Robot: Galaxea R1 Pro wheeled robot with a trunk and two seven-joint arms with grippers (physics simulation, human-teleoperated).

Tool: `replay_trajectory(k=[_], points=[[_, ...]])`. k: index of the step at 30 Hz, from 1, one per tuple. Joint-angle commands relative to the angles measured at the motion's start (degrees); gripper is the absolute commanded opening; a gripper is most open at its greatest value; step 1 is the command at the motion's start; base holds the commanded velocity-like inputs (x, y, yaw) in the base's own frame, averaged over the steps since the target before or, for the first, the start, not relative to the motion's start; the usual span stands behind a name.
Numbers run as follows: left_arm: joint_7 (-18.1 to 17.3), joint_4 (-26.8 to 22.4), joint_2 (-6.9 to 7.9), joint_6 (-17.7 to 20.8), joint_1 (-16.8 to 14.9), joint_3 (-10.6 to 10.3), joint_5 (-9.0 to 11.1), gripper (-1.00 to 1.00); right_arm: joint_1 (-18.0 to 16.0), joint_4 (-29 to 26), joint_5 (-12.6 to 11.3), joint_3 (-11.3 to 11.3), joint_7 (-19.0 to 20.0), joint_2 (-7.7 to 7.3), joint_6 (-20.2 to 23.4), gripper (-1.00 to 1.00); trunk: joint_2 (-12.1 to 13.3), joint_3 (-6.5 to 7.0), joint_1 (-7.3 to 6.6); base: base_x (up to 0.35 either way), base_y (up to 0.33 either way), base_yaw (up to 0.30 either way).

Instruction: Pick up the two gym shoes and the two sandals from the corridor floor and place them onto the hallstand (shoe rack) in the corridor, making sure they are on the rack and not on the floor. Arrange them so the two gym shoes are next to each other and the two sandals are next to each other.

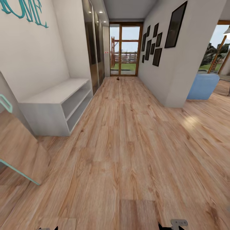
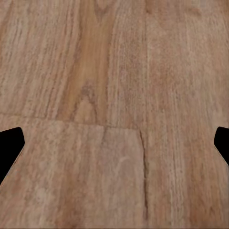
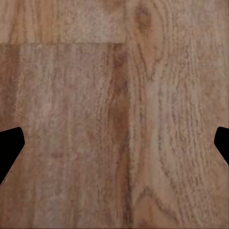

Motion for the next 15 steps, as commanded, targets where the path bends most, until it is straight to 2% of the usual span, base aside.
replay_trajectory(k=[1,7,15], points=[[-0.59,0.06,-0.02,0.05,-0.05,0.35,0.19,1.0,-0.04,0.07,-0.61,0.45,0.25,-0.02,-0.2,1.0,-0.02,-0.05,0.02,0.337,0.0,0.0],[-0.59,0.06,-0.02,0.05,-0.05,0.34,0.19,1.0,-0.06,0.01,-0.61,0.45,0.25,-0.02,-0.2,1.0,-0.02,-0.05,0.02,0.338,-0.004,0.0],[-0.59,0.06,-0.02,0.05,-0.05,0.35,0.19,1.0,-0.05,0.0,-0.61,0.42,0.2,-0.02,-0.2,1.0,-0.02,-0.05,0.02,0.311,-0.107,0.0]])
